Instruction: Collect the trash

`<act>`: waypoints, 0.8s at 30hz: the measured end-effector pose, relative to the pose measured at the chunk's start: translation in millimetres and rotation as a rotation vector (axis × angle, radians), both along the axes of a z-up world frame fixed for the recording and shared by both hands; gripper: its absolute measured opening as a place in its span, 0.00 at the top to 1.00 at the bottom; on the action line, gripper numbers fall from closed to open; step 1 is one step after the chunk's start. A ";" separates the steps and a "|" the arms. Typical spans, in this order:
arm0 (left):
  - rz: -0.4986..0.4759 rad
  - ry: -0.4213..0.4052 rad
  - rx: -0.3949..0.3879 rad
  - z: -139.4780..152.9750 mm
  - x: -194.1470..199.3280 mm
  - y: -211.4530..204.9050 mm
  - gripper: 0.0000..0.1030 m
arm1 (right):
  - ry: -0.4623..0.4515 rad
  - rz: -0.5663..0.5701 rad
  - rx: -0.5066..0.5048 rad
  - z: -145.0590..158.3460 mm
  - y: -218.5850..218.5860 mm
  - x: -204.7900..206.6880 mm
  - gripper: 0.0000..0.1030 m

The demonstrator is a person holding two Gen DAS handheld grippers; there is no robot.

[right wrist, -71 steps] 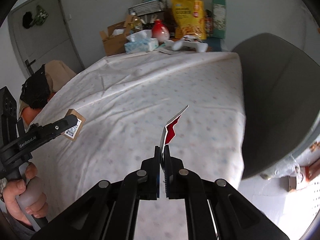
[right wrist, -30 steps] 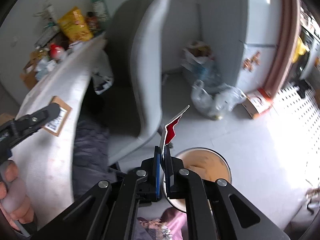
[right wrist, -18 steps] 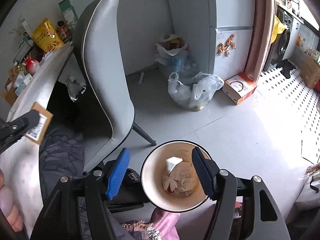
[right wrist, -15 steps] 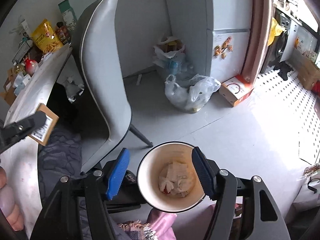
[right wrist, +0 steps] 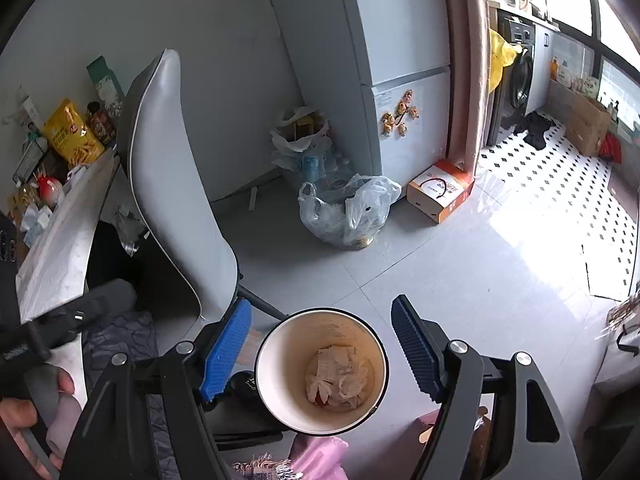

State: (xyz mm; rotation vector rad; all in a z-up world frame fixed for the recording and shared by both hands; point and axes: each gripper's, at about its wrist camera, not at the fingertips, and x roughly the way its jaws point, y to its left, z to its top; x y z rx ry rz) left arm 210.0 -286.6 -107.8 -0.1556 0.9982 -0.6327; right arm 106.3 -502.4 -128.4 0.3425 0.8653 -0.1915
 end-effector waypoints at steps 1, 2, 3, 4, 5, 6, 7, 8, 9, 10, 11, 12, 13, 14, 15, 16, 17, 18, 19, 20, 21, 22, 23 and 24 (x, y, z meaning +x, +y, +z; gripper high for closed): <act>0.010 -0.003 0.000 2.0 1.2 2.5 0.06 | -0.001 0.001 0.004 -0.2 1.2 -0.6 0.29; 0.026 -0.008 0.001 5.1 2.5 6.8 0.06 | -0.002 0.004 0.008 -0.3 1.6 -0.7 0.26; 0.044 -0.010 0.002 8.1 3.9 11.9 0.06 | -0.005 0.008 0.012 -0.1 3.7 -0.5 0.24; 0.057 -0.009 0.001 10.4 4.3 16.5 0.06 | -0.007 0.009 0.014 0.2 4.0 -0.9 0.17; 0.072 -0.012 0.000 14.3 4.5 21.8 0.06 | -0.011 0.009 0.016 0.9 7.2 -0.6 0.10; 0.083 -0.021 0.003 18.3 3.3 27.7 0.06 | -0.016 0.006 0.014 2.4 9.5 -0.6 0.07; 0.093 -0.033 0.009 22.8 1.5 32.6 0.06 | -0.024 -0.001 0.005 4.8 12.6 -1.3 0.07; 0.102 -0.051 0.017 28.3 -1.2 38.0 0.06 | -0.026 -0.002 0.000 7.1 13.3 -0.9 0.07; 0.110 -0.065 0.024 33.1 -3.5 42.9 0.06 | -0.028 -0.001 0.000 8.7 14.0 -0.5 0.07; 0.117 -0.072 0.028 36.6 -4.3 44.9 0.06 | -0.033 0.001 0.003 11.5 16.2 -0.7 0.07; 0.133 -0.081 0.031 41.9 -7.1 52.6 0.06 | -0.037 0.004 0.003 14.7 18.5 -0.1 0.07; 0.143 -0.086 0.031 46.0 -9.7 58.9 0.06 | -0.040 0.008 0.000 16.9 19.6 0.8 0.07; 0.155 -0.092 0.031 51.4 -11.6 66.0 0.06 | -0.043 0.011 -0.004 19.8 21.8 0.9 0.07; 0.168 -0.101 0.033 55.9 -14.3 71.6 0.06 | -0.050 0.015 -0.005 23.8 24.9 1.0 0.07; 0.178 -0.112 0.038 61.0 -17.9 77.4 0.06 | -0.057 0.022 -0.002 27.3 28.5 0.9 0.07; 0.192 -0.128 0.041 67.3 -22.5 84.9 0.06 | -0.061 0.028 0.000 30.4 31.4 1.8 0.07; 0.201 -0.136 0.039 70.4 -26.4 92.9 0.06 | -0.066 0.040 -0.003 34.5 37.1 2.2 0.07; 0.217 -0.149 0.039 75.7 -30.5 99.6 0.06 | -0.070 0.057 -0.014 38.7 44.6 2.7 0.07; 0.235 -0.162 0.039 80.4 -34.2 107.6 0.06 | -0.077 0.077 -0.030 43.1 53.3 2.8 0.07; 0.257 -0.182 0.042 86.6 -40.1 116.9 0.06 | -0.086 0.096 -0.040 47.4 60.3 2.3 0.07; 0.266 -0.190 0.045 90.0 -42.9 120.5 0.06 | -0.093 0.113 -0.043 50.8 66.2 3.0 0.07; 0.275 -0.197 0.049 93.5 -46.7 126.9 0.06 | -0.099 0.125 -0.045 54.5 72.1 3.5 0.07; 0.285 -0.207 0.053 97.9 -50.3 132.8 0.06 | -0.106 0.138 -0.045 58.6 79.3 3.8 0.07; 0.295 -0.217 0.056 101.6 -53.2 138.3 0.06 | -0.110 0.145 -0.043 62.2 83.8 4.0 0.07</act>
